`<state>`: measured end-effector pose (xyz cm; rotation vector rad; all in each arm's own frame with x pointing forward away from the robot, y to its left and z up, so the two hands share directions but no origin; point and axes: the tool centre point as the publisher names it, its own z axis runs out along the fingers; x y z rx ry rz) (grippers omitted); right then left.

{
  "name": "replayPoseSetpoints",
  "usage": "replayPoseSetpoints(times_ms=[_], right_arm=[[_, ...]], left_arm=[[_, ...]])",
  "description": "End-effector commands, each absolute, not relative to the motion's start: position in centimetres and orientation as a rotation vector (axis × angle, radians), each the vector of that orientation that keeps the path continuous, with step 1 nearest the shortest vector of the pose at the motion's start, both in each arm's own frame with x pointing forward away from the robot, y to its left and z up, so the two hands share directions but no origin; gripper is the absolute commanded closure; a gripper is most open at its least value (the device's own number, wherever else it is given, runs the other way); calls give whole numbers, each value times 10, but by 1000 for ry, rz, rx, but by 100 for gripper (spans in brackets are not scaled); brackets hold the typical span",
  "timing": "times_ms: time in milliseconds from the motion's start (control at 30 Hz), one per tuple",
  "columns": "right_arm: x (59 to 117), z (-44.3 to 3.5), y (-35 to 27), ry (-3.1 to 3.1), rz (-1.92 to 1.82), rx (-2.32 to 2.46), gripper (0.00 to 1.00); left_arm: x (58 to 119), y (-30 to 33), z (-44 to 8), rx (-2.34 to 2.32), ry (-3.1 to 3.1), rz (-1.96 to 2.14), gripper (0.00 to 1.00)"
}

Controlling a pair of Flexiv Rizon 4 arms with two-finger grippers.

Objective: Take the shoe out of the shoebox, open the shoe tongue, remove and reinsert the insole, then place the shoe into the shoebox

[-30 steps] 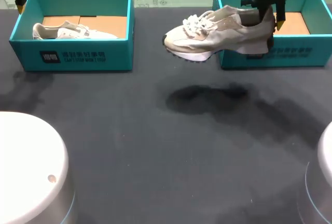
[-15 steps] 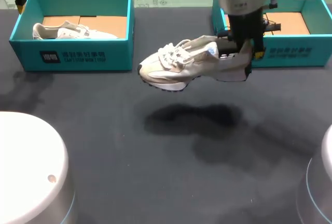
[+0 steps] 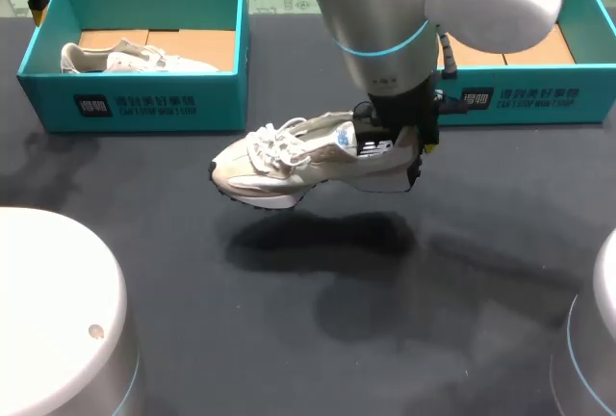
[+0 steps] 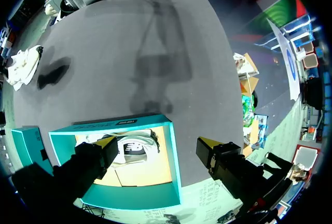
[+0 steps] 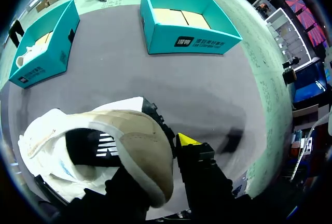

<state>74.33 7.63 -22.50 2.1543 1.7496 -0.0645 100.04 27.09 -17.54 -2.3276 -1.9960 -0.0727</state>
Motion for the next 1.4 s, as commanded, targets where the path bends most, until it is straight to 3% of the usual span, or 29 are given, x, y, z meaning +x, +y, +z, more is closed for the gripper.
replayPoseSetpoints(times_ms=[33, 1400], right_arm=[[744, -244, 97, 1730, -96, 2160, 100], [710, -378, 95, 1610, -142, 2363, 100]], left_arm=[[999, 271, -175, -2328, -1995, -78, 0], [999, 271, -175, -2328, -1995, -78, 0]])
